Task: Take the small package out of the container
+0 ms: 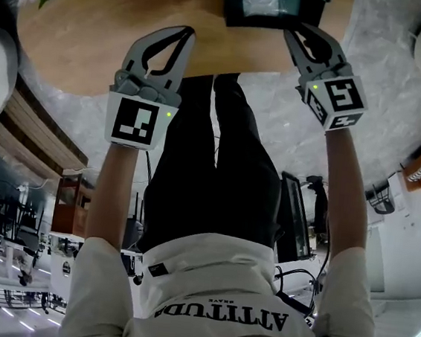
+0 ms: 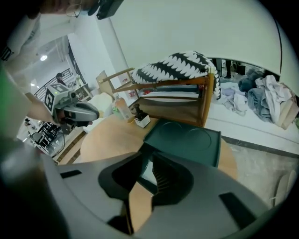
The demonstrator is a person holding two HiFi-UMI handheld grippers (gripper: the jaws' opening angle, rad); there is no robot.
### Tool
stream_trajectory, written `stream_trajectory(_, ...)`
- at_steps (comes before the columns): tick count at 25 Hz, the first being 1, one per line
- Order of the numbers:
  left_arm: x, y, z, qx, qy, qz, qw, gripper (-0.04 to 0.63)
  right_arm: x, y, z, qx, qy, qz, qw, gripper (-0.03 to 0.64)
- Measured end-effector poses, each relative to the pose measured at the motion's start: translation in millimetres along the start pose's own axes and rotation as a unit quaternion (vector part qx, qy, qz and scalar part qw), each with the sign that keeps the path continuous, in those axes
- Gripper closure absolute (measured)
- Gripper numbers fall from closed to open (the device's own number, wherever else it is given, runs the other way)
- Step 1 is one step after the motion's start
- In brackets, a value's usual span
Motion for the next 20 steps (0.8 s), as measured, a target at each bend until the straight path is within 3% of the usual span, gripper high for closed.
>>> stream_trajectory(4,12,-4,1,0.000,0.004,0.001,1.0000,0.572,15,-21,-7,-0.009,0.005,0.027,1.000,0.518)
stream_trajectory(20,29,-17,4,-0.001,0.017,0.008,0.9998,0.572,68,-91,-53,0.032,0.003,0.140,0.990,0.391)
Point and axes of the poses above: the fingertips, and each gripper's own axes: y backward along the fingers, z to its left, x out of its underside, the point moved 8 cm from there along y, backward along the fingers, and after that the axes turned 5 degrees about -z, right-handed, at the moved point
